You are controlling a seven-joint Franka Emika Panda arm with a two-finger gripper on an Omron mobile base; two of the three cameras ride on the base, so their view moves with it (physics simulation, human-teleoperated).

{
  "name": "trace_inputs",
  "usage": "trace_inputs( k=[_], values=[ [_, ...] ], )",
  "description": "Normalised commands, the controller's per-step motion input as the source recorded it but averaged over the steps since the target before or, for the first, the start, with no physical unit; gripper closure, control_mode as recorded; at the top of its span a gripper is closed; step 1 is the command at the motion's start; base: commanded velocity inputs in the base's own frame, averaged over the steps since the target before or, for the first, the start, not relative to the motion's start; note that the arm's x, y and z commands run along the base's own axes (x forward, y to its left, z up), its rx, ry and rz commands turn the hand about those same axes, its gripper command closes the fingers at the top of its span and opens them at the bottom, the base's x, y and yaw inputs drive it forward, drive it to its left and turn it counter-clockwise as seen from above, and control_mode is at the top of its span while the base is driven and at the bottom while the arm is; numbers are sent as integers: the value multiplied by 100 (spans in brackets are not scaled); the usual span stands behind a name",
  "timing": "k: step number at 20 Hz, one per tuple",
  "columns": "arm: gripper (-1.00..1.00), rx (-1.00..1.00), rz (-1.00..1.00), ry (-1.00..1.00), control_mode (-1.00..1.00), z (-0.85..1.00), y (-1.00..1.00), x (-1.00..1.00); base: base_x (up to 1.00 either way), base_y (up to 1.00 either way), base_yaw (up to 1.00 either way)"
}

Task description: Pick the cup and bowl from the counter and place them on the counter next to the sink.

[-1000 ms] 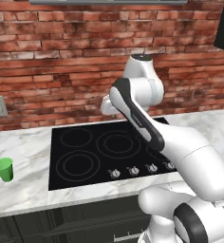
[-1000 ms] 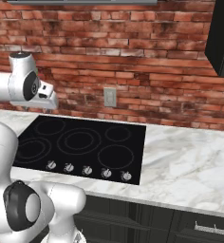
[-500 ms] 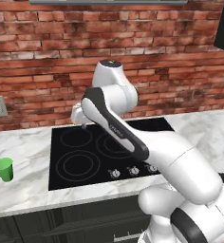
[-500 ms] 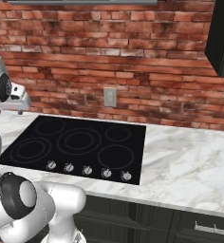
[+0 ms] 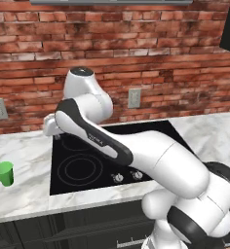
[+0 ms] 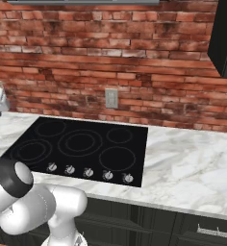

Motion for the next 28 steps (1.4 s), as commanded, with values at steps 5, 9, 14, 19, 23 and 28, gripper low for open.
trace_inputs(
  k=[5, 9, 14, 19, 23, 28],
  values=[
    [-100, 0, 1, 0, -100, -7, 57, 1, 0, 0, 0],
    [-100, 0, 0, 0, -100, -8, 39, 1, 0, 0, 0],
    [-100, 0, 0, 0, -100, -14, 16, 11, 0, 0, 0],
    [-100, 3, -3, 0, -100, -31, 31, 2, 0, 0, 0],
    [-100, 9, -12, 0, -100, -34, 23, 0, 0, 0, 0],
    [-100, 7, -15, 0, -100, -30, 22, 4, 0, 0, 0]
  ],
)
